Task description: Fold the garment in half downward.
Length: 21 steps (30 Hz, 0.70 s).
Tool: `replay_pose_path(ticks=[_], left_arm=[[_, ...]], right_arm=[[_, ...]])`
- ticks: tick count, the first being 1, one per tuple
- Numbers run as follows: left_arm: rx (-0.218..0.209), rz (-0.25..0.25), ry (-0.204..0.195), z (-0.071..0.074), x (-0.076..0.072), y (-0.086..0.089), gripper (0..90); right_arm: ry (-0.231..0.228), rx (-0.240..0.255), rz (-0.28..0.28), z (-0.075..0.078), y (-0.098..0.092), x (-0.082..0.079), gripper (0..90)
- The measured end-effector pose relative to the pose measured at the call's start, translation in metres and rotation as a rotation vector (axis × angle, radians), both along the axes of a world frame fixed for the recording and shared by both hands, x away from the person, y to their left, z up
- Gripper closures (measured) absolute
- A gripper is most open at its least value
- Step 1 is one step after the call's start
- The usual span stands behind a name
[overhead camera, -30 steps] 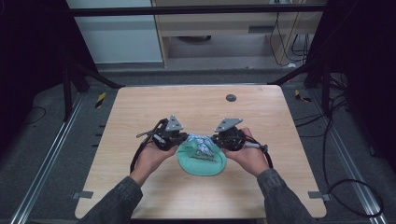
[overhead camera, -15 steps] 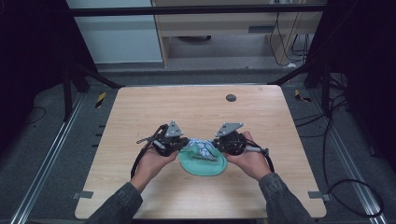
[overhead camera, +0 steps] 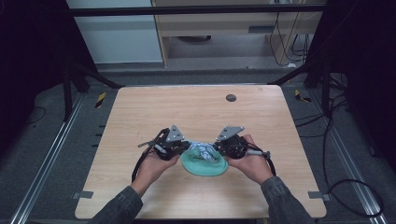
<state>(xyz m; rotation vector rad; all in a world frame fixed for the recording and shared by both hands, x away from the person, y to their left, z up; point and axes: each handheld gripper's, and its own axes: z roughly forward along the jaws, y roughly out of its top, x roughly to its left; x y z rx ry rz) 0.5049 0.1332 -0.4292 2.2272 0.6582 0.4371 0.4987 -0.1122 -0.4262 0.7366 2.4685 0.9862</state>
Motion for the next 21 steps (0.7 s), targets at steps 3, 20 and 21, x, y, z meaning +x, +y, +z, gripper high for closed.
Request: replay_pose_path(ticks=[3, 20, 21], left_arm=[[-0.004, 0.0, 0.001, -0.001, -0.001, 0.0, 86.4], [0.024, -0.053, 0.006, -0.017, -0.02, -0.002, 86.3], [0.026, -0.054, 0.006, -0.018, -0.021, -0.002, 86.2]], right_arm=[[0.002, -0.001, 0.0, -0.001, -0.001, -0.002, 83.9], [-0.002, -0.038, 0.027, -0.015, -0.004, -0.021, 83.4], [0.001, -0.038, 0.027, -0.016, -0.004, -0.022, 83.4]])
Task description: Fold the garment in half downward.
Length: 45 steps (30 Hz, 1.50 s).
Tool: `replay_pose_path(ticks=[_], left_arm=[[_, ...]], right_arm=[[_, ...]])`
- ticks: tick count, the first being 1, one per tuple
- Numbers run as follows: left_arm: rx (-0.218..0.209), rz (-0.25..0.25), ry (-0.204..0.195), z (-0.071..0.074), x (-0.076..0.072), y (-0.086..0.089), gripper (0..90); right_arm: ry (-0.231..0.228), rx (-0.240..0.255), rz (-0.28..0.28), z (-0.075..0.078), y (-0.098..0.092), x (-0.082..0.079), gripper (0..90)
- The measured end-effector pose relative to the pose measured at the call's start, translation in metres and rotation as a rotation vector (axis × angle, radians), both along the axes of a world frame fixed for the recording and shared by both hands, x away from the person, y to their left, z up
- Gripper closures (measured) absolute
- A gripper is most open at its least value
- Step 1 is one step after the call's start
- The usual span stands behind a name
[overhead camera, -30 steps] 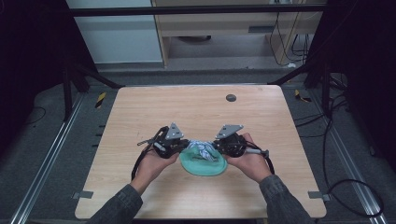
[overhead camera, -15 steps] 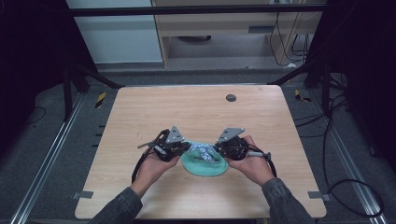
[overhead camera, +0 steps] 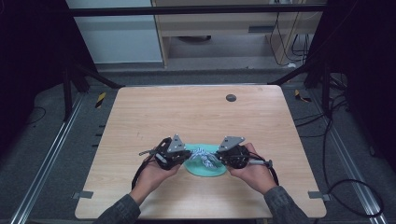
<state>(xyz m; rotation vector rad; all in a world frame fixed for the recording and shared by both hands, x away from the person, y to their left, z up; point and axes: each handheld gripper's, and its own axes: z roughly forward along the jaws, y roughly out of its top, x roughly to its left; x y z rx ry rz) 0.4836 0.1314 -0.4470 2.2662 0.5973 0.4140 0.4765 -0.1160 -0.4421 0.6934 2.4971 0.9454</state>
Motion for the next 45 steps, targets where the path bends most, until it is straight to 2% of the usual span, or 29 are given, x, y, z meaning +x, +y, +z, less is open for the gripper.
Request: replay_pose_path(ticks=[11, 29, 32, 39, 45], left_arm=[[0.009, -0.017, 0.015, -0.011, -0.009, 0.002, 86.0], [0.0, -0.045, 0.028, -0.021, -0.023, 0.003, 86.3], [0.014, -0.051, 0.027, -0.023, -0.025, 0.003, 86.3], [0.015, -0.059, 0.027, -0.026, -0.03, 0.003, 86.8], [0.043, -0.088, 0.042, -0.031, -0.035, 0.005, 87.3]], right_arm=[[0.011, 0.004, 0.011, -0.008, 0.0, -0.013, 83.2], [0.027, 0.012, 0.019, -0.02, -0.002, -0.03, 82.6], [0.029, 0.009, 0.024, -0.023, -0.003, -0.032, 82.6], [0.027, -0.012, 0.038, -0.029, -0.003, -0.04, 84.1], [0.03, -0.016, 0.052, -0.033, -0.004, -0.046, 84.3]])
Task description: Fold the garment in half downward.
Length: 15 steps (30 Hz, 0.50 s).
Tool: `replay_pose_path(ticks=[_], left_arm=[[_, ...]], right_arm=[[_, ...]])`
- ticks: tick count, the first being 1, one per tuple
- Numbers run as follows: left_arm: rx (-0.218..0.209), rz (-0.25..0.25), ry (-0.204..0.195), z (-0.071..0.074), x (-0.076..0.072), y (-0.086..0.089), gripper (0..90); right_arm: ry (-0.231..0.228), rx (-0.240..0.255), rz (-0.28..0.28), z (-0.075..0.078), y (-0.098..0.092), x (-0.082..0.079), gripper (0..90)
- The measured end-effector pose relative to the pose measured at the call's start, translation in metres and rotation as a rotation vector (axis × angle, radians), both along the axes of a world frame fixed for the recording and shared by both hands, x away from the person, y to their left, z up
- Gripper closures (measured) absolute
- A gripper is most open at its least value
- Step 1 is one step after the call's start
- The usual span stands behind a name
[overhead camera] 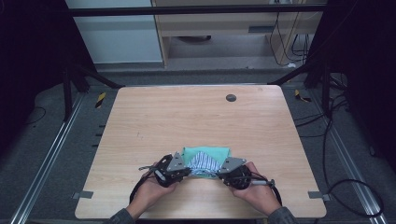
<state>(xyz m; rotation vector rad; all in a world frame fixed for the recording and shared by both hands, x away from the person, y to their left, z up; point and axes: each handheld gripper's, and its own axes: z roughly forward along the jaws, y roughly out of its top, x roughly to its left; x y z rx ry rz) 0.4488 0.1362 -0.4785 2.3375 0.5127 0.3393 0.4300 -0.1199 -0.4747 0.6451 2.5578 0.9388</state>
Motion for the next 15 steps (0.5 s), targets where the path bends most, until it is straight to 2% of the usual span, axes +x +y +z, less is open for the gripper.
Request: replay_pose_path(ticks=[9, 15], left_arm=[[0.029, -0.034, 0.01, -0.0032, -0.0069, -0.0017, 87.4], [0.005, -0.003, -0.012, 0.0002, -0.0013, -0.0053, 87.4]], right_arm=[[0.016, -0.039, 0.03, -0.0062, 0.0004, -0.0062, 85.5], [-0.005, -0.058, 0.006, -0.0023, -0.0027, 0.0019, 85.6]])
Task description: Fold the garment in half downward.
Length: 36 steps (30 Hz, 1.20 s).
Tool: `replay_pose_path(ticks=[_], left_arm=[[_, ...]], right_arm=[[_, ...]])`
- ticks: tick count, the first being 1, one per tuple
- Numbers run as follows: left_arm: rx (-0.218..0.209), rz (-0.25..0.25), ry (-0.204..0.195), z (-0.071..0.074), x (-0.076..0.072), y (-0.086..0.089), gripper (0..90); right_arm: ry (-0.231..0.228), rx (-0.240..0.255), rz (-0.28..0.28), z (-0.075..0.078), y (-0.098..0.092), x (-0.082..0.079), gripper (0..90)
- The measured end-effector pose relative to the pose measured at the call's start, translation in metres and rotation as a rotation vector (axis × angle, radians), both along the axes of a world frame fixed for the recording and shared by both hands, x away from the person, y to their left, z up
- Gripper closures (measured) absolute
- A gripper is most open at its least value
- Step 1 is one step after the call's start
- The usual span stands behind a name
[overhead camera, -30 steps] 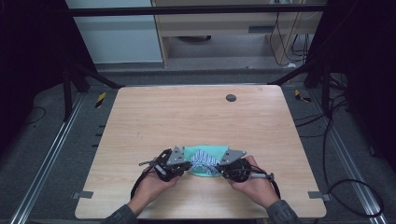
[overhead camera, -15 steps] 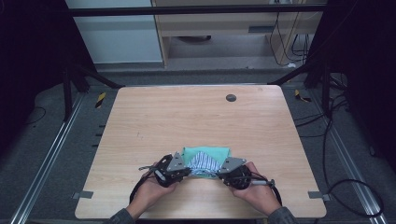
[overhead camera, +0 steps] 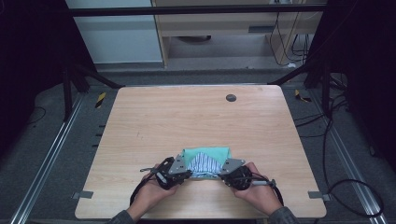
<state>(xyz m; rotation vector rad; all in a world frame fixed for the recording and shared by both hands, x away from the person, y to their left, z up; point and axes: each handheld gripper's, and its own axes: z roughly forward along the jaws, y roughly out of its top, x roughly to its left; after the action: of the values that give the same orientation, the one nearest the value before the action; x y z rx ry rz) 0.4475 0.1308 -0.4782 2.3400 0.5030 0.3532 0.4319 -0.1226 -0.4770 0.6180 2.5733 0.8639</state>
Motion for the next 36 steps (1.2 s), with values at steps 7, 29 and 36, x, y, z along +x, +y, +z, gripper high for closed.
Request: replay_pose_path(ticks=[7, 29, 36], left_arm=[[0.0, -0.007, 0.004, 0.0, 0.0, 0.001, 87.5], [-0.092, 0.013, -0.044, 0.014, -0.015, 0.006, 61.3], [-0.059, -0.031, -0.011, 0.006, -0.005, -0.01, 73.4]], right_arm=[[-0.013, 0.005, -0.009, 0.003, -0.003, 0.006, 85.7], [0.0, 0.041, 0.019, 0.01, 0.0, -0.013, 62.0], [0.013, 0.052, 0.024, 0.006, 0.017, -0.004, 56.3]])
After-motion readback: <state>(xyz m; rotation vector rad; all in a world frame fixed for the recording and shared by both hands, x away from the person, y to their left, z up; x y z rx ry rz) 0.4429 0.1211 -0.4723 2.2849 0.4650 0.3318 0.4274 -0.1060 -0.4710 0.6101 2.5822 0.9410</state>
